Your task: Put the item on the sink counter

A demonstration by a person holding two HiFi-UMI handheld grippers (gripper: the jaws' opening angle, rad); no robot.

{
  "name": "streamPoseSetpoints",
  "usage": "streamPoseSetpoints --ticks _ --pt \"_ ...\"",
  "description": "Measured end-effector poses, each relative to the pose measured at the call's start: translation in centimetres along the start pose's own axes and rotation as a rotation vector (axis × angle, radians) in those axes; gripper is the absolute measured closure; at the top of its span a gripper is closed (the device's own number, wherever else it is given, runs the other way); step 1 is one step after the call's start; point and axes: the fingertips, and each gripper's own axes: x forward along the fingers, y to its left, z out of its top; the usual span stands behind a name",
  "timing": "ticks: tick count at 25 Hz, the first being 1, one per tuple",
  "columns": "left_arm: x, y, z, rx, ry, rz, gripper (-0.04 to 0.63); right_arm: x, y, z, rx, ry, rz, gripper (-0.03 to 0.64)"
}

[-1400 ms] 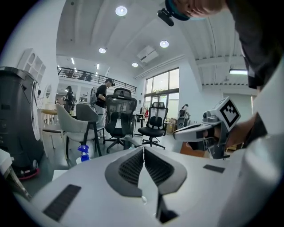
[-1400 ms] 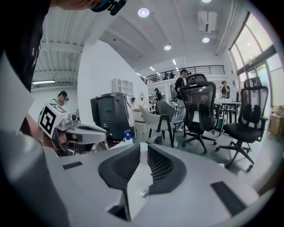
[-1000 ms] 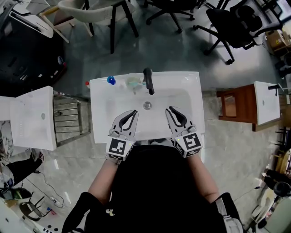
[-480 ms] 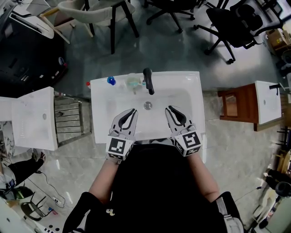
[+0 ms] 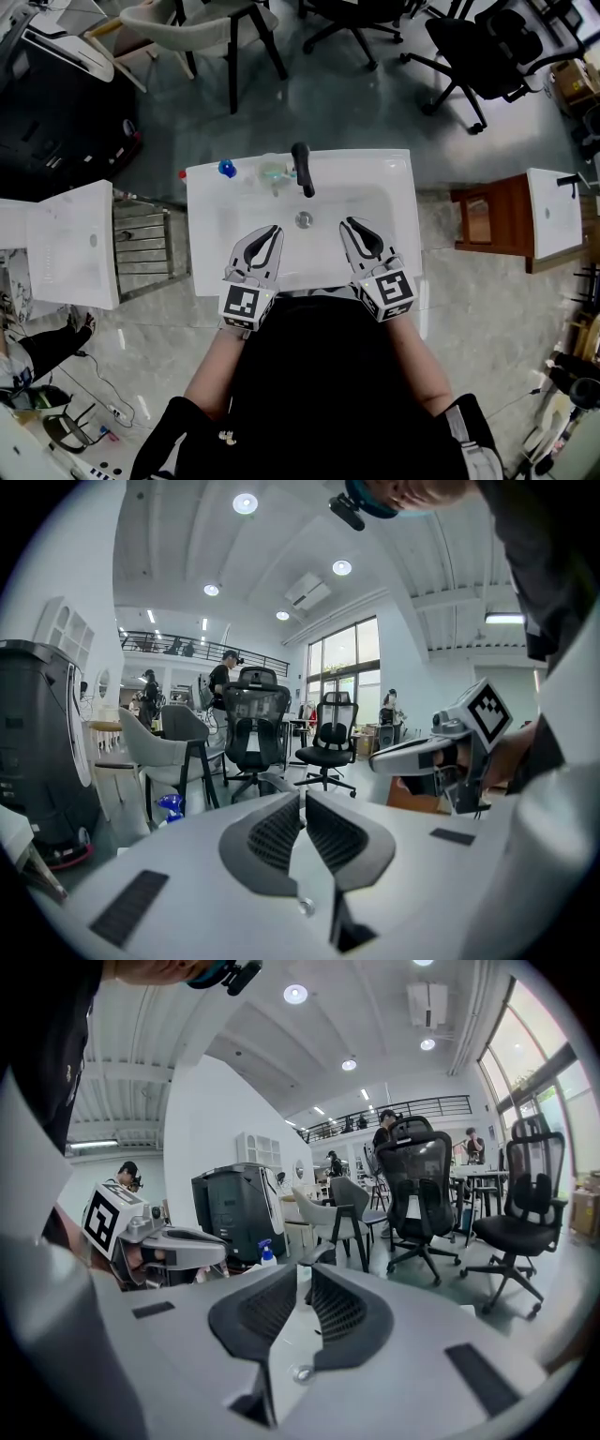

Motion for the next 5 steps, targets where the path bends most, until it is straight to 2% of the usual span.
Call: streamPoseSetpoints --ticks 5 --pt "0.35 -0.23 0.37 0.007 -0.008 0.006 0.566 -0.03 -0.33 0.06 -0.002 -0.002 0.012 0.557"
